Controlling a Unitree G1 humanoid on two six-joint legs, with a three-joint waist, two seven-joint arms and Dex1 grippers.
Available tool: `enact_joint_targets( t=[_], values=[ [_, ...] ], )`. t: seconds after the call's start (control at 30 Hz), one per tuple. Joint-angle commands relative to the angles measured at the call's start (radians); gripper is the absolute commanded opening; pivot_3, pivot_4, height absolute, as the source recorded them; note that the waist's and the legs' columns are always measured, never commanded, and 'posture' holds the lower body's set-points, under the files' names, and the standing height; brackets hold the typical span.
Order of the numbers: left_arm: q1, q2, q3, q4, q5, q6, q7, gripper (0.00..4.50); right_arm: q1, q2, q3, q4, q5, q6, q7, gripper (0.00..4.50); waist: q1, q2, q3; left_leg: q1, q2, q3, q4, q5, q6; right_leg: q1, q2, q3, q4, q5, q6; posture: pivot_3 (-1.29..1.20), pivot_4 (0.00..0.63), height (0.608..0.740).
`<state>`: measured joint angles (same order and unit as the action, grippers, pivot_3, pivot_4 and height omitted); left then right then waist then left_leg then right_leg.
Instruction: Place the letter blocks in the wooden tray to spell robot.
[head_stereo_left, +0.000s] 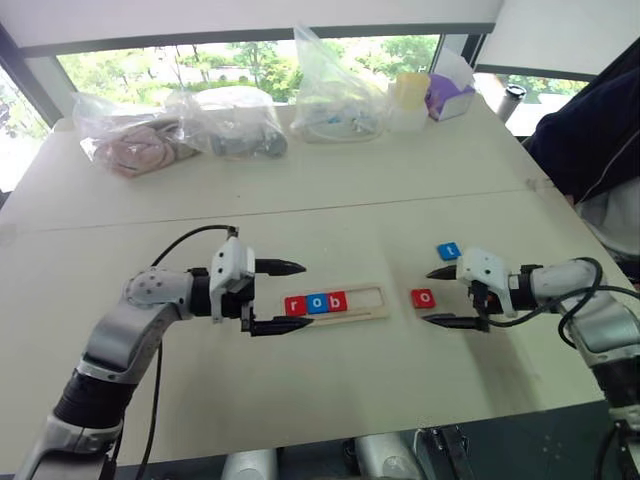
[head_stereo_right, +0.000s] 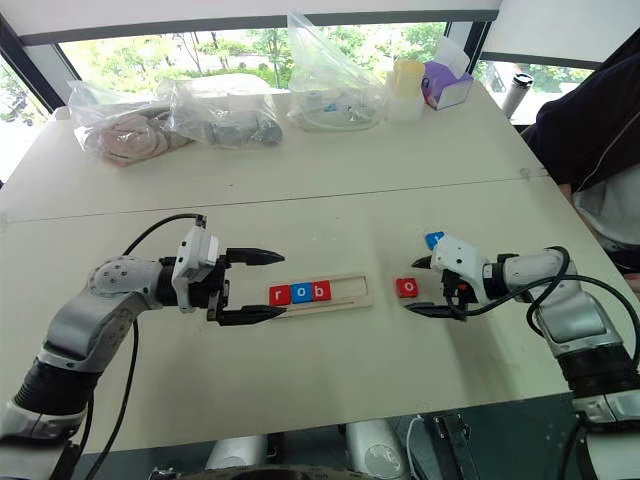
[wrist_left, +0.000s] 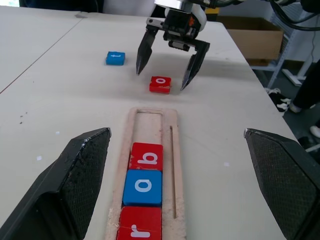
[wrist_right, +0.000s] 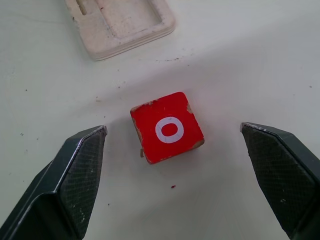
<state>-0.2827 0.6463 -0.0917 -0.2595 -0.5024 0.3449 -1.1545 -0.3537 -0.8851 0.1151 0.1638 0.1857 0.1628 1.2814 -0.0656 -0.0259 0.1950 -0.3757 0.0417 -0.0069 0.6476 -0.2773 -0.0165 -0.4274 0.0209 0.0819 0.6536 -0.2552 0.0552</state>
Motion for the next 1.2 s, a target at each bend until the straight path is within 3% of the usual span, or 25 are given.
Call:
enact_joint_targets(
  t=[0.03,0.1,0.27,0.4,0.67,0.87,1.2],
  values=[
    [0.003,0.009,0.027,-0.042,-0.015,-0.001,0.009,4.5,-0.031,0.007,0.013,0.043,-0.016,-0.039,0.031,4.19,0.0,0.0,0.0,0.0,0.0,0.0,0.0,0.0,0.0,0.0,0.0,0.0,0.0,0.0,0.0,0.0,0.15,0.74],
    [0.005,0.009,0.027,-0.046,-0.015,0.0,0.014,4.5,-0.037,0.013,0.019,0.064,-0.022,-0.054,0.037,3.55,0.0,0.0,0.0,0.0,0.0,0.0,0.001,0.0,0.0,0.0,0.0,0.0,0.0,0.0,0.0,0.0,0.15,0.74],
    [0.011,0.011,0.028,-0.054,-0.016,0.003,0.022,4.5,-0.047,0.031,0.018,0.059,-0.018,-0.057,0.032,1.09,-0.001,0.0,0.0,0.001,0.0,0.0,0.001,0.0,0.0,0.0,0.0,0.0,0.001,0.0,0.0,0.0,0.15,0.74],
    [0.018,0.018,0.032,-0.06,-0.021,0.004,0.023,4.5,-0.065,0.029,0.016,-0.007,-0.039,-0.064,0.004,1.09,-0.003,0.0,0.0,0.001,0.0,0.0,0.001,0.0,0.0,0.0,0.0,0.0,0.001,0.001,0.0,0.0,0.15,0.74],
    [0.024,0.044,0.032,-0.065,-0.03,0.008,0.0,4.5,-0.162,0.07,0.085,-0.229,0.003,0.102,0.045,1.09,0.001,0.001,0.0,0.001,0.001,-0.001,0.001,0.0,0.0,0.0,0.0,-0.001,0.002,0.0,0.0,0.0,0.15,0.74],
    [0.041,0.061,0.039,-0.091,-0.033,0.017,-0.007,4.5,-0.224,0.16,0.205,-0.168,-0.082,0.061,0.042,1.09,0.008,0.001,0.0,0.0,0.001,-0.001,0.001,0.0,0.0,0.0,0.0,-0.001,0.002,0.001,-0.001,0.0,0.15,0.74],
    [0.065,0.067,0.049,-0.12,-0.04,0.025,0.011,4.5,-0.246,0.185,0.237,-0.106,-0.118,0.003,0.049,1.09,0.02,0.001,0.0,0.001,0.001,0.0,0.002,0.0,0.0,0.0,0.0,-0.001,0.002,0.001,-0.001,0.0,0.15,0.74]
  ],
)
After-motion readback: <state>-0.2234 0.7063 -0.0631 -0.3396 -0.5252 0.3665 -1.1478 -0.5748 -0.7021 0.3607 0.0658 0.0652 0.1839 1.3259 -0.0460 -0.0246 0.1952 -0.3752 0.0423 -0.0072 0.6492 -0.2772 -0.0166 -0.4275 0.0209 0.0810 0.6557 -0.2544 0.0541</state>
